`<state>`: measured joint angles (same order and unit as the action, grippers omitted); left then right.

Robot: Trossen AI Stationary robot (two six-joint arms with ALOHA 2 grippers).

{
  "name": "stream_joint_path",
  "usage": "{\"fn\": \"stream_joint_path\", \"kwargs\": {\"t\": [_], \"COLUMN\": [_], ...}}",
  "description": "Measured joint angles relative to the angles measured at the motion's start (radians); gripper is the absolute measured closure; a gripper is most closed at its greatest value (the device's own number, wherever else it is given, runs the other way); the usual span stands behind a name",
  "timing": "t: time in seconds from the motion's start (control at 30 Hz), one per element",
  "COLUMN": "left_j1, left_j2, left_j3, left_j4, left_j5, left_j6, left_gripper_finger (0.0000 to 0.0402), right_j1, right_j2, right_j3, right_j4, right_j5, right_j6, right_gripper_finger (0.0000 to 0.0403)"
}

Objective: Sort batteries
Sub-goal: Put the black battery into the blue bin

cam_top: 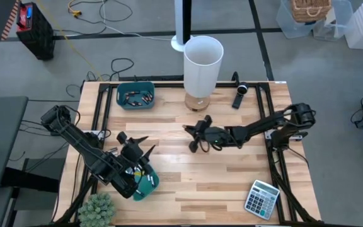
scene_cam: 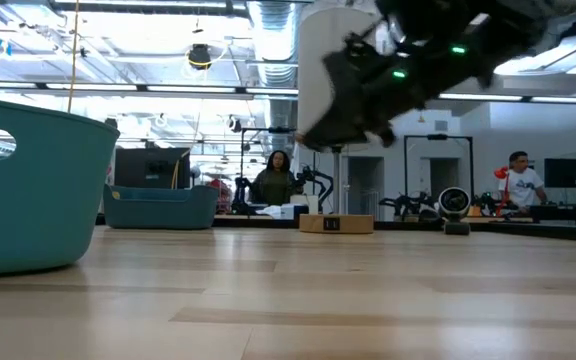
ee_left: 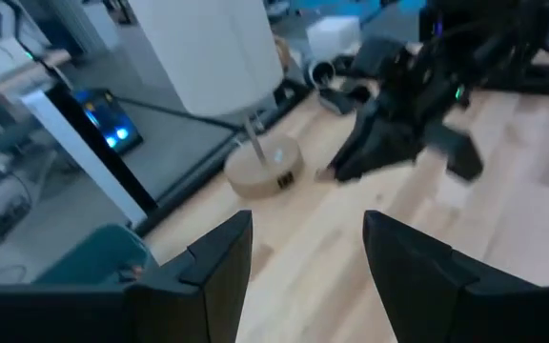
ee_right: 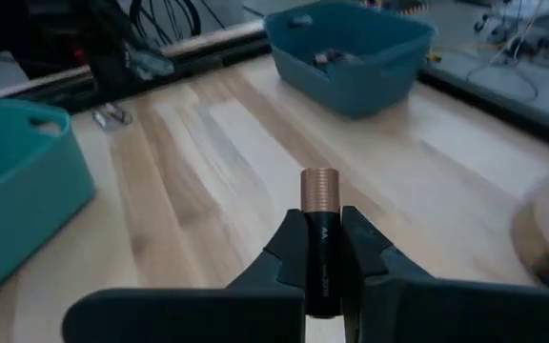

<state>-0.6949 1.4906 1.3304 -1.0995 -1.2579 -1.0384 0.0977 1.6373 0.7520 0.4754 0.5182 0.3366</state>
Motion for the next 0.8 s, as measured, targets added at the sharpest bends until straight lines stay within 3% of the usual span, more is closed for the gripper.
{"fn": "stream_joint_path", "kwargs": {"t": [0.2, 0.37, 0.53, 0.8], "left_j1": [0.001, -0.006, -0.014, -0.068], "left_j2": [0.0, 0.0, 0.0, -0.007], "left_j3": [0.0, 0.0, 0.0, -0.001], "left_j4": [-0.004, -0.014, -0.061, -0.224], "left_j5": [-0.07, -0.187, -0.205, -0.216], "left_j6": [0.012, 0.0, -0.018, -0.203], "left_gripper_finger": [0.0206, 0.0206, 0.0206, 0.0206], "right_j1": [-0.025, -0.06, -0.111, -0.216], "right_j2": [0.157, 0.302, 0.455, 0.696], "right_j3": [0.205, 0.426, 0.705, 1.129], "right_j4": [-0.003, -0.001, -0.107, -0.3], "right_j5": [-0.033, -0.052, -0.084, -0.097], "right_j6": [-0.117, -0.22, -0.264, -0.317], "right_gripper_finger": [0.0377, 0.0377, 0.0377, 0.0377]}}
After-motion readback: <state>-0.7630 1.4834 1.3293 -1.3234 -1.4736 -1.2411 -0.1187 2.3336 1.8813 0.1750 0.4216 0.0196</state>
